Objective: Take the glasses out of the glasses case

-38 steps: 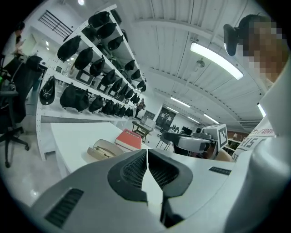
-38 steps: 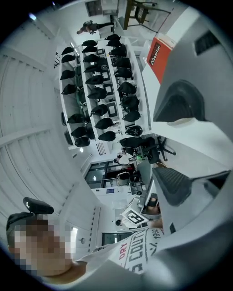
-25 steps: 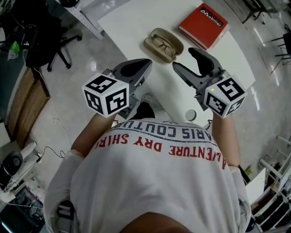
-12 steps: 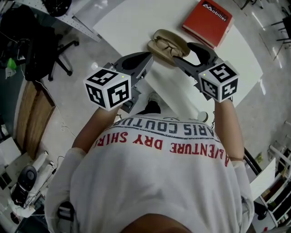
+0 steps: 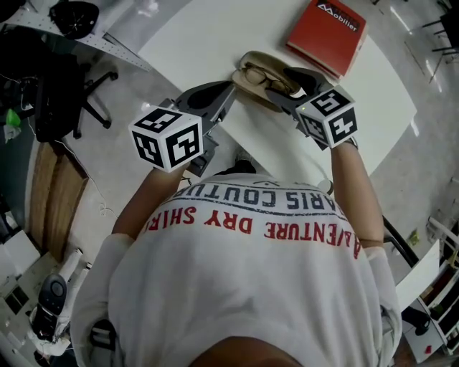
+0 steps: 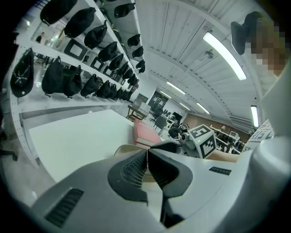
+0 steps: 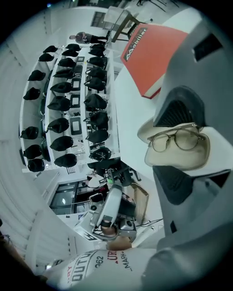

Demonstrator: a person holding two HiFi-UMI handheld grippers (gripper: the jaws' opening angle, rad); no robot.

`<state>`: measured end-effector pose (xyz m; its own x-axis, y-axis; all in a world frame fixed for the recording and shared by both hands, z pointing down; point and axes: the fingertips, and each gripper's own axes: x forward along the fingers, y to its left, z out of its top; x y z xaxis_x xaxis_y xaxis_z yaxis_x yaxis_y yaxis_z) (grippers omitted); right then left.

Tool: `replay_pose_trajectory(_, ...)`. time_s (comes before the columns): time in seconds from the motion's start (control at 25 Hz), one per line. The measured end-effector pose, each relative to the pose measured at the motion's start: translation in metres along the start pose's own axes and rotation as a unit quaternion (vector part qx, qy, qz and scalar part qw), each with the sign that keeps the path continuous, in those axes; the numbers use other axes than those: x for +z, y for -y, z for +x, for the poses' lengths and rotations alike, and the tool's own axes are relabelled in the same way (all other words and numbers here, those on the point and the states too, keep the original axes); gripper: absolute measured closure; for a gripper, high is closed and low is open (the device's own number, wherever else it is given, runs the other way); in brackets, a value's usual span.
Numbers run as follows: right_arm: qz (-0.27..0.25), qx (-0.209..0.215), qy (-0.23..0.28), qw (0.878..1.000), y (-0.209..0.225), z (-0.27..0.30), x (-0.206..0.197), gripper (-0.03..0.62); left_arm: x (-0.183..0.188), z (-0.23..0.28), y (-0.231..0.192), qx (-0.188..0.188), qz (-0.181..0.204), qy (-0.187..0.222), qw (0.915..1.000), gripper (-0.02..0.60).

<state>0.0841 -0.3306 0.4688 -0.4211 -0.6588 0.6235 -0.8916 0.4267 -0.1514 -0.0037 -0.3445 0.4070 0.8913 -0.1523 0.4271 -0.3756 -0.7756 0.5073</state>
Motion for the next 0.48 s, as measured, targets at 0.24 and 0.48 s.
replay_pose_trajectory(0.24, 0.004, -0.009, -0.026, 1.0, 0.013, 0.02, -0.014, 0.349, 0.001, 0.007, -0.012, -0.003, 0.0, -0.005, 1.0, 0.549)
replay_pose_trajectory(0.48, 0.01, -0.018, -0.038, 0.999, 0.023, 0.033, -0.024, 0.39, -0.002, 0.011, -0.016, -0.004, -0.004, -0.007, 1.0, 0.551)
